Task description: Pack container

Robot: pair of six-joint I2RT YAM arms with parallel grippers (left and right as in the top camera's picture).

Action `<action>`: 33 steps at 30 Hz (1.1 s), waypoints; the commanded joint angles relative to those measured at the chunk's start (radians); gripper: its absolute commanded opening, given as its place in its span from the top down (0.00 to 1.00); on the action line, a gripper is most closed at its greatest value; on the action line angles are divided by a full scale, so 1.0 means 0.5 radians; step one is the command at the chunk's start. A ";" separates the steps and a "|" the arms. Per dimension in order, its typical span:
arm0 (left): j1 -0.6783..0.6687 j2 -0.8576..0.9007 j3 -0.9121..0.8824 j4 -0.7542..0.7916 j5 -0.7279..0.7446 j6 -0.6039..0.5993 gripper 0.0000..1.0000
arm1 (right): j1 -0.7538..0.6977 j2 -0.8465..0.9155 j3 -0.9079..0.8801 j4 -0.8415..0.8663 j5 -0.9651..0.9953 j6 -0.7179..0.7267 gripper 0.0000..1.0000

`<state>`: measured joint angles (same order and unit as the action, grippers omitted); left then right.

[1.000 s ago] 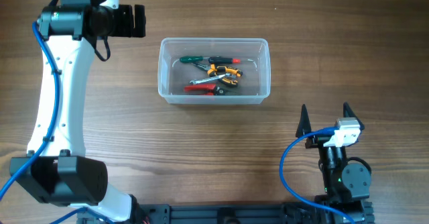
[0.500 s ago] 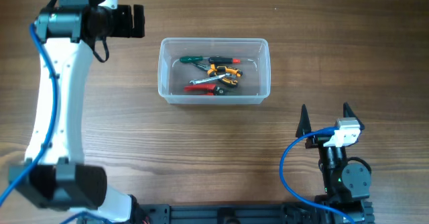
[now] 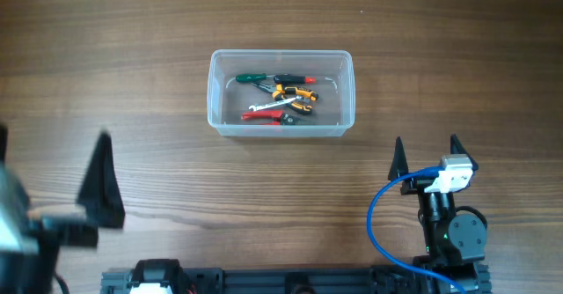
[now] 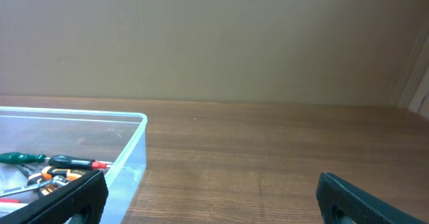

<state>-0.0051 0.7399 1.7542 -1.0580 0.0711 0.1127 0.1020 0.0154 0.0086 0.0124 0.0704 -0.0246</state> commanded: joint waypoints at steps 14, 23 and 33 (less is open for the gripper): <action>0.011 -1.101 -2.616 1.207 0.164 -0.327 0.00 | 0.002 -0.026 -0.008 0.005 -0.032 -0.017 0.00; 0.011 -1.297 -3.001 1.376 0.190 -0.400 0.00 | 0.002 -0.026 -0.008 0.005 -0.032 -0.016 0.00; 0.011 -1.427 -3.191 1.368 0.191 -0.400 0.00 | 0.002 -0.026 -0.008 0.005 -0.032 -0.017 0.00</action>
<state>-0.0051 0.0605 0.1944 -0.3752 0.1478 -0.0700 0.1020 0.0135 0.0063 0.0116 0.0677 -0.0246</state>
